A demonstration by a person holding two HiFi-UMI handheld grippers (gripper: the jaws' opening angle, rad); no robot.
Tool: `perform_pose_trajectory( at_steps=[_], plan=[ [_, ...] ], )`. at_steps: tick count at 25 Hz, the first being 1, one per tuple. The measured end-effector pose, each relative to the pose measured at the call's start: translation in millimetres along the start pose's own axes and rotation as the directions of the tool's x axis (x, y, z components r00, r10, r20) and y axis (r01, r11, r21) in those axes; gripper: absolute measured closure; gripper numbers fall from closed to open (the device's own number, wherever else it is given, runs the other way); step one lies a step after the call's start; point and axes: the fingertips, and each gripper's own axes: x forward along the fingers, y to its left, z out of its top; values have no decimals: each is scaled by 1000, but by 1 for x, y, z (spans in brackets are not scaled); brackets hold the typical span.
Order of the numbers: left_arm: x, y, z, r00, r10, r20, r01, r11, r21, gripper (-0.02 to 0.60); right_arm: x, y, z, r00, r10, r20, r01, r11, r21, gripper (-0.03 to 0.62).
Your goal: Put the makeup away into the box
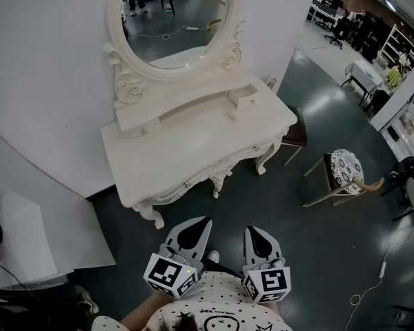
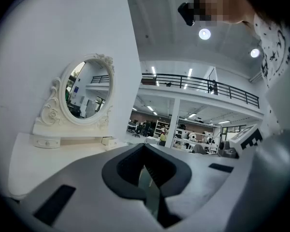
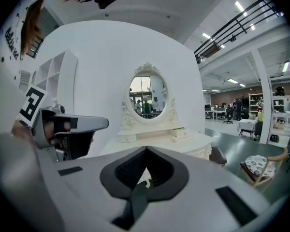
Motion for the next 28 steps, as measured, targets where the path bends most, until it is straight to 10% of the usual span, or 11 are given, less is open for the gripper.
perform_pose_trajectory(
  at_steps=[28],
  plan=[
    [8, 10, -8, 1000, 7, -24, -8, 1000, -14, 586, 12, -6, -6, 1000, 14, -26, -13, 999, 32, 586]
  ],
)
